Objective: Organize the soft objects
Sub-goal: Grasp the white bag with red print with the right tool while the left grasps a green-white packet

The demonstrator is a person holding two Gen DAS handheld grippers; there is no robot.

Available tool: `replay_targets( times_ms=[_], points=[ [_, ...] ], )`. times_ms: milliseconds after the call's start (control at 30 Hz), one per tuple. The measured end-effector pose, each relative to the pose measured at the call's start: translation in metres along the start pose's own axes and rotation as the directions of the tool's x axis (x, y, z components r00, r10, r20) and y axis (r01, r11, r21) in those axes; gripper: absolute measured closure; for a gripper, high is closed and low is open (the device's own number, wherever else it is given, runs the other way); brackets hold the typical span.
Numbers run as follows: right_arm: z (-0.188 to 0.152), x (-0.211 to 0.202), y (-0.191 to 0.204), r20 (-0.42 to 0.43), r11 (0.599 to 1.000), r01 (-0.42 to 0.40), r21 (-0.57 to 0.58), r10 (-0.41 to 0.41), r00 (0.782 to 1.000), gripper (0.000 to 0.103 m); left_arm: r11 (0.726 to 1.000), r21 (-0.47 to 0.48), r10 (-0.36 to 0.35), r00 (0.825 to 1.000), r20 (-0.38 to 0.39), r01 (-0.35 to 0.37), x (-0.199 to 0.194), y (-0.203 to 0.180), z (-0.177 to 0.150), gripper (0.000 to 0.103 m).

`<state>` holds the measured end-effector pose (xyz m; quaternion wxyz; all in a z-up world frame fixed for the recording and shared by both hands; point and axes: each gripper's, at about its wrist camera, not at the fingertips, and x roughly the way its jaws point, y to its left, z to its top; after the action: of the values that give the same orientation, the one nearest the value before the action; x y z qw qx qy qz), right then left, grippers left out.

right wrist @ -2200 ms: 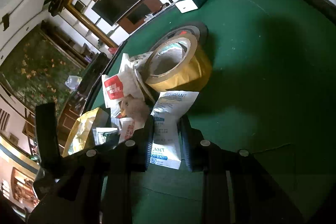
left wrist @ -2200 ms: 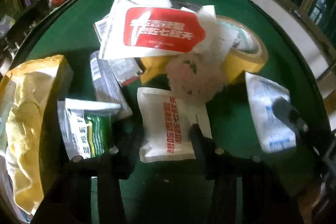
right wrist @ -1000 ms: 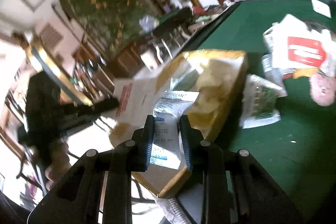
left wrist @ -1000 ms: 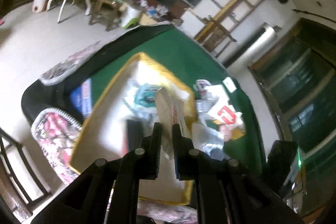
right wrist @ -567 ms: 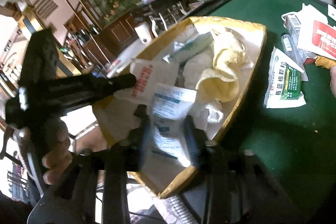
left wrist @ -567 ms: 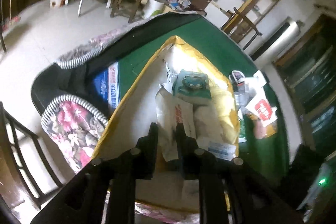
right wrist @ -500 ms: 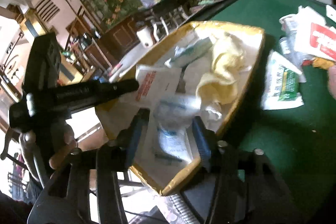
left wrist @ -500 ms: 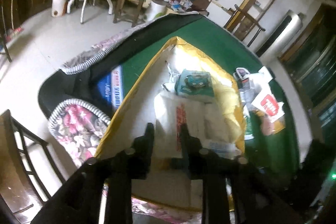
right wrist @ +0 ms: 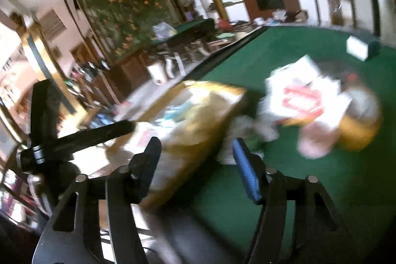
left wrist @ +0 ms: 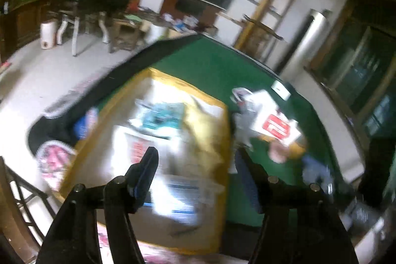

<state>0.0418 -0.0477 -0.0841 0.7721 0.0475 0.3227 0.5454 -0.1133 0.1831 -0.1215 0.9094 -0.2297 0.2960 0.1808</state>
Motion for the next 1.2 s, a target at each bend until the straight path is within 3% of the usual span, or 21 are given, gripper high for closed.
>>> replay_targets(
  times_ms=[133, 333, 500, 533, 600, 733, 833, 933, 1000, 1133, 1200],
  points=[
    [0.028, 0.011, -0.035, -0.078, 0.989, 0.133, -0.065, -0.138, 0.987, 0.038, 0.997, 0.016, -0.078, 0.996, -0.043, 0.078, 0.015, -0.017, -0.002, 0.038],
    [0.071, 0.065, -0.068, -0.114, 0.941, 0.302, -0.153, -0.32, 0.94, 0.038, 0.994, 0.067, -0.084, 0.991, -0.102, 0.091, 0.03, -0.038, -0.012, 0.039],
    [0.069, 0.103, -0.091, -0.199, 0.93, 0.296, -0.217, -0.339, 0.919, 0.038, 0.992, 0.088, -0.077, 0.989, -0.126, 0.088, 0.03, -0.042, -0.019, 0.039],
    [0.061, 0.107, -0.093, -0.211, 0.926, 0.301, -0.229, -0.349, 0.913, 0.044, 0.992, 0.089, -0.079, 0.988, -0.132, 0.092, 0.03, -0.045, -0.02, 0.039],
    [0.054, 0.107, -0.093, -0.194, 0.907, 0.346, -0.239, -0.394, 0.898, 0.064, 0.991, 0.091, -0.082, 0.987, -0.136, 0.095, 0.03, -0.048, -0.02, 0.039],
    [0.053, 0.071, -0.092, -0.156, 0.934, 0.337, -0.118, -0.352, 0.923, 0.089, 0.988, 0.125, -0.076, 0.984, -0.158, 0.096, 0.037, -0.064, -0.022, 0.039],
    [0.049, 0.035, -0.088, -0.075, 0.961, 0.275, -0.008, -0.275, 0.958, 0.089, 0.979, 0.176, -0.072, 0.981, -0.183, 0.104, 0.046, -0.082, -0.024, 0.038],
    [0.041, 0.012, -0.098, 0.041, 0.976, 0.202, 0.077, -0.206, 0.978, 0.09, 0.965, 0.238, -0.056, 0.974, -0.217, 0.109, 0.063, -0.103, -0.025, 0.039],
    [0.036, 0.002, -0.108, 0.115, 0.978, 0.167, 0.126, -0.182, 0.977, 0.09, 0.954, 0.28, -0.038, 0.968, -0.249, 0.11, 0.079, -0.116, -0.026, 0.039],
    [0.036, -0.003, -0.119, 0.144, 0.968, 0.135, 0.211, -0.167, 0.975, 0.09, 0.948, 0.314, 0.051, 0.951, -0.306, 0.05, 0.123, -0.131, -0.023, 0.04],
    [0.037, 0.0, -0.128, 0.136, 0.961, 0.141, 0.24, -0.177, 0.975, 0.09, 0.946, 0.325, 0.119, 0.934, -0.338, -0.003, 0.145, -0.134, -0.021, 0.048]
  ],
)
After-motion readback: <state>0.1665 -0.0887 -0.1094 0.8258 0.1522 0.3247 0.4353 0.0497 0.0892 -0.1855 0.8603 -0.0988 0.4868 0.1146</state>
